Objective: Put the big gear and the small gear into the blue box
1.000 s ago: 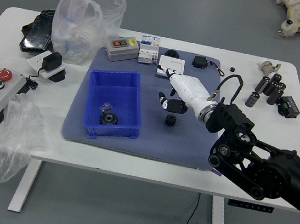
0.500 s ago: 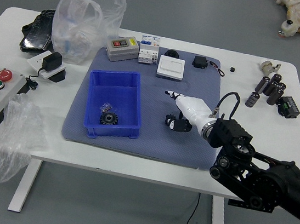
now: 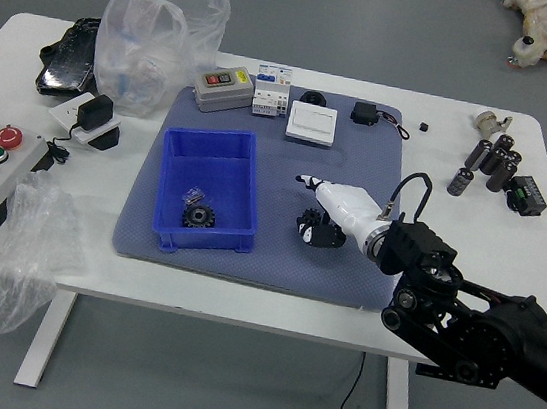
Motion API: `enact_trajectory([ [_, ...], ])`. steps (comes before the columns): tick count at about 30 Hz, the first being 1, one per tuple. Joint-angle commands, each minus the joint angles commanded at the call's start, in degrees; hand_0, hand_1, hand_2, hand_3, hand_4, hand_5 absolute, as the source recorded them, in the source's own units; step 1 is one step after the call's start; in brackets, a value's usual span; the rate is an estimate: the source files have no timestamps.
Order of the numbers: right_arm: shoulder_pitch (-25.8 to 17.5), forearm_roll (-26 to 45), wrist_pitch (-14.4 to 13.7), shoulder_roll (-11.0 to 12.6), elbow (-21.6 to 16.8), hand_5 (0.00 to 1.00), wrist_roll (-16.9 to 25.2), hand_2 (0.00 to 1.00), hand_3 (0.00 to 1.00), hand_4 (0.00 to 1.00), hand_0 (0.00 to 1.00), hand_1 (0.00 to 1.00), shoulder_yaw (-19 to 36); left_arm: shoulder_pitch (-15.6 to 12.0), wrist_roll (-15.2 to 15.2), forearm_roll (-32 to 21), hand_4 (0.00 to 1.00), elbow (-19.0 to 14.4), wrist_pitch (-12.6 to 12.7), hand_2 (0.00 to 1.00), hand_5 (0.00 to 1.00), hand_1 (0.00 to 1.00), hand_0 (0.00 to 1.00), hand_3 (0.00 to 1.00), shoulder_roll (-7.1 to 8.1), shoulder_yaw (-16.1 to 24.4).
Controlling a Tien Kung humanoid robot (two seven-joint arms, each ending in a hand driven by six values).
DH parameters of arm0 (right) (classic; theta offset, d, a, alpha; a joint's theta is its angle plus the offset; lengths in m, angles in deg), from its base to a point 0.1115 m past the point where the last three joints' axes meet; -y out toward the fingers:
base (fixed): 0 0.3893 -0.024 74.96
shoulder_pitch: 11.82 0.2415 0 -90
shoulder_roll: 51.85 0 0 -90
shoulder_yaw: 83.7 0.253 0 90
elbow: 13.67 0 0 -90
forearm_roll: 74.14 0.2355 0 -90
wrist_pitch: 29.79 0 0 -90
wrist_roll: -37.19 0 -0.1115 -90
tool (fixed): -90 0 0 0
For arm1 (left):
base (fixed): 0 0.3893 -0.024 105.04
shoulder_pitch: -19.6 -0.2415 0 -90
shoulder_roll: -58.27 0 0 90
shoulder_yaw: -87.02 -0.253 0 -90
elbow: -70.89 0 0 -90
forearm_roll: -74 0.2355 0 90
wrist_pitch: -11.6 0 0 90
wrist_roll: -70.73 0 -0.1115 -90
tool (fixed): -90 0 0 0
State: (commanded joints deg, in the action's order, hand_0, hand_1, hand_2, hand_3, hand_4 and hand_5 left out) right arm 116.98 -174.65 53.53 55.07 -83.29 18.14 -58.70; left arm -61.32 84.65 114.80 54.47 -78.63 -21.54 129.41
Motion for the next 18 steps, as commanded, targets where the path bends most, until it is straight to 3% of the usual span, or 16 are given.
enact_trajectory([
  [7,-0.09,1.04,1.24,-0.13,1.10,0.333,-0.76,0.882,0.947,0.407,0.333,0.433,0.28,0.12,-0.06,-0.01,0.749,0.02,-0.03,0.656,0.517,0.636,0.681,0.779,-0.01,-0.05],
  [8,-0.18,0.92,1.30,-0.11,1.21,0.337,-1.04,0.872,0.939,0.308,0.327,0.424,0.39,0.13,-0.10,-0.03,0.746,0.03,-0.02,0.656,0.515,0.637,0.681,0.779,-0.01,-0.05],
  [13,-0.23,0.89,1.55,-0.03,1.48,0.337,-1.81,0.872,0.939,0.308,0.327,0.424,0.32,0.21,-0.17,0.04,0.746,0.05,-0.01,0.656,0.515,0.637,0.681,0.779,0.07,0.07],
  [14,-0.19,1.01,1.60,-0.03,1.53,0.303,-1.87,0.853,0.930,0.157,0.322,0.418,0.21,0.24,-0.20,0.04,0.745,0.06,-0.02,0.656,0.519,0.637,0.681,0.779,0.08,0.06],
  [18,-0.01,1.65,1.86,-0.01,1.72,0.303,-2.02,0.853,0.930,0.157,0.322,0.418,-0.27,0.33,-0.51,-0.40,0.745,0.13,0.05,0.656,0.519,0.637,0.681,0.779,0.09,-0.24],
])
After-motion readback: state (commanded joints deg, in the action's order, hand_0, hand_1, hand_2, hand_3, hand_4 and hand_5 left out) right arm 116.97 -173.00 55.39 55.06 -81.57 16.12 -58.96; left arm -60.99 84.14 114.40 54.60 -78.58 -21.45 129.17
